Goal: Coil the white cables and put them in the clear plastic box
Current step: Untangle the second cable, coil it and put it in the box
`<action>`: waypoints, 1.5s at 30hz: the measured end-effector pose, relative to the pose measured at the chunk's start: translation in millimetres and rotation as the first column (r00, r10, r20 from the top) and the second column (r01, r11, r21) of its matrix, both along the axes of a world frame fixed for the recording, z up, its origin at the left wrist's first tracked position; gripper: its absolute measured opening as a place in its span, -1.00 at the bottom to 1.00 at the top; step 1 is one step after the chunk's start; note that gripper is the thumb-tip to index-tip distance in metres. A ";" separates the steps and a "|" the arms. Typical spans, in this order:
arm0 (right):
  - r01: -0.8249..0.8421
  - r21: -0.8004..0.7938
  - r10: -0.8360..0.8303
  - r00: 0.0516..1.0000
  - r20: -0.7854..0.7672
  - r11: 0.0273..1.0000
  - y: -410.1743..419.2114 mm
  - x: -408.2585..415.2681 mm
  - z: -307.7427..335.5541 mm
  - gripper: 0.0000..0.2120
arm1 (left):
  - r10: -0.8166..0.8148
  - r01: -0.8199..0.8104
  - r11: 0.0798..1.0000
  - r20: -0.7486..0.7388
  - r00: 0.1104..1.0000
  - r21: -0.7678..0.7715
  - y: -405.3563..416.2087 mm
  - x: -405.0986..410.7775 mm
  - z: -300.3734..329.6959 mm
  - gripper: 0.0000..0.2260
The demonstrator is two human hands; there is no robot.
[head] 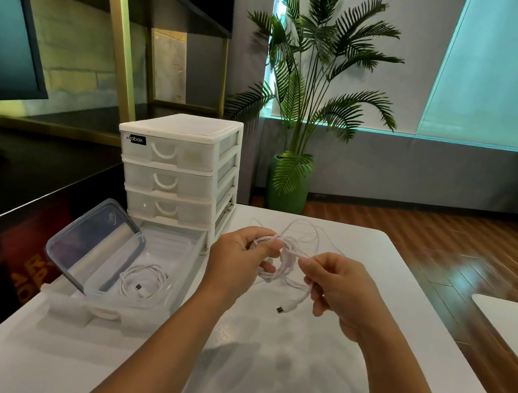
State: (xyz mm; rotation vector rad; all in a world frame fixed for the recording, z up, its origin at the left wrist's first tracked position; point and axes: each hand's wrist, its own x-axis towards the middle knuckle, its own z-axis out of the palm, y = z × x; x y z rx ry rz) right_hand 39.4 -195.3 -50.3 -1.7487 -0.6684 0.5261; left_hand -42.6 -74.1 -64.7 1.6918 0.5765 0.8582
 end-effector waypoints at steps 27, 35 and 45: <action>0.248 0.300 -0.089 0.885 -0.457 0.921 20.6 -11.0 -11.1 -0.36 | 0.104 -0.097 0.915 -0.003 0.995 -0.391 -16.4 11.6 -7.8 -0.74; 0.323 0.338 -0.115 0.851 -0.513 0.884 23.3 -8.9 -15.1 -0.35 | 0.043 -0.037 0.922 0.007 0.999 -0.385 -20.5 13.9 -6.1 -0.72; 0.293 0.418 -0.037 0.852 -0.521 0.860 20.4 -5.4 -12.5 -0.27 | -0.023 0.023 0.877 0.007 1.000 -0.480 -17.8 11.6 -0.1 -0.74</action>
